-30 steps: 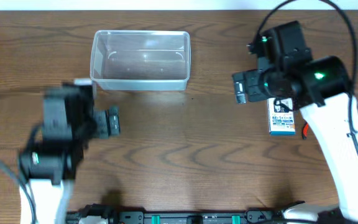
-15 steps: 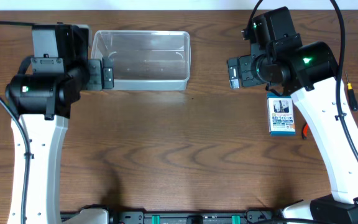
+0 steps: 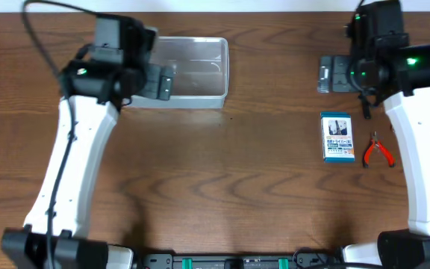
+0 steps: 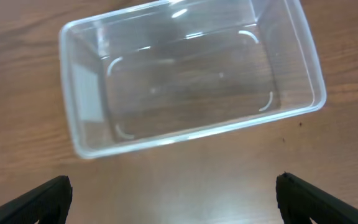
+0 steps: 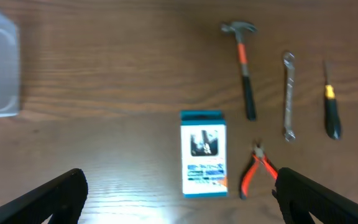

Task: Pack container
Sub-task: 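Lower the left gripper to the container's left end, right gripper to its right end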

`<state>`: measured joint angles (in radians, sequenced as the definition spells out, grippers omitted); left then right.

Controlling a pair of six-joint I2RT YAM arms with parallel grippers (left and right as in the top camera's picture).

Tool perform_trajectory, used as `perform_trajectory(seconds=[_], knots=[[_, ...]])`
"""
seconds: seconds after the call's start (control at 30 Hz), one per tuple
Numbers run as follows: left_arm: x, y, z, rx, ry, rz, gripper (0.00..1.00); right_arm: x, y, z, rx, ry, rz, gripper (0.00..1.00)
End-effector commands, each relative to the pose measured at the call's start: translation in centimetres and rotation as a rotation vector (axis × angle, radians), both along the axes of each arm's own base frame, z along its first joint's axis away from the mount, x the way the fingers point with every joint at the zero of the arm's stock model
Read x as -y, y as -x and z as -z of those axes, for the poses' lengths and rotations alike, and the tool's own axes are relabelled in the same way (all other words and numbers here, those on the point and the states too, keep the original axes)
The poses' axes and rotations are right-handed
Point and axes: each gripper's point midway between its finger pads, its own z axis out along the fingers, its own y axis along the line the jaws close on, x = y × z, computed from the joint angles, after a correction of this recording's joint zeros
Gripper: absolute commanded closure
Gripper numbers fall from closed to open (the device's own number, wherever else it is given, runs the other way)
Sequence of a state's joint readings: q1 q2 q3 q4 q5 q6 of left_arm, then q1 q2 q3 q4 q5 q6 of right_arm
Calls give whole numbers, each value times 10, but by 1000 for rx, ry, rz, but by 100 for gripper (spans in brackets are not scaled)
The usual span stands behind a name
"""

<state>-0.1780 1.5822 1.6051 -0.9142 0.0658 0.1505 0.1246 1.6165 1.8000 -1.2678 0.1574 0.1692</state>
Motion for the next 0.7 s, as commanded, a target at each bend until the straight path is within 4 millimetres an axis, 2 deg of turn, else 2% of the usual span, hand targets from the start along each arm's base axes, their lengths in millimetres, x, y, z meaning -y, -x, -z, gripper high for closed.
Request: perform_trajectory(seconds=[0.0, 0.1, 0.2, 0.43, 0.67], knots=[[16, -8, 5, 10, -53, 38, 2, 9, 2, -4, -3, -4, 31, 1], [20, -13, 17, -1, -118, 34, 2, 10, 9, 0, -34, -3, 34, 1], [9, -20, 25, -6, -179, -25, 2, 1, 11, 3, -50, -48, 9, 1], [-34, -37, 20, 37, -110, -270, 2, -39, 2, 18, -91, -216, -90, 1], [-98, -39, 19, 33, -113, -416, 2, -73, -18, 52, -149, -216, -163, 1]])
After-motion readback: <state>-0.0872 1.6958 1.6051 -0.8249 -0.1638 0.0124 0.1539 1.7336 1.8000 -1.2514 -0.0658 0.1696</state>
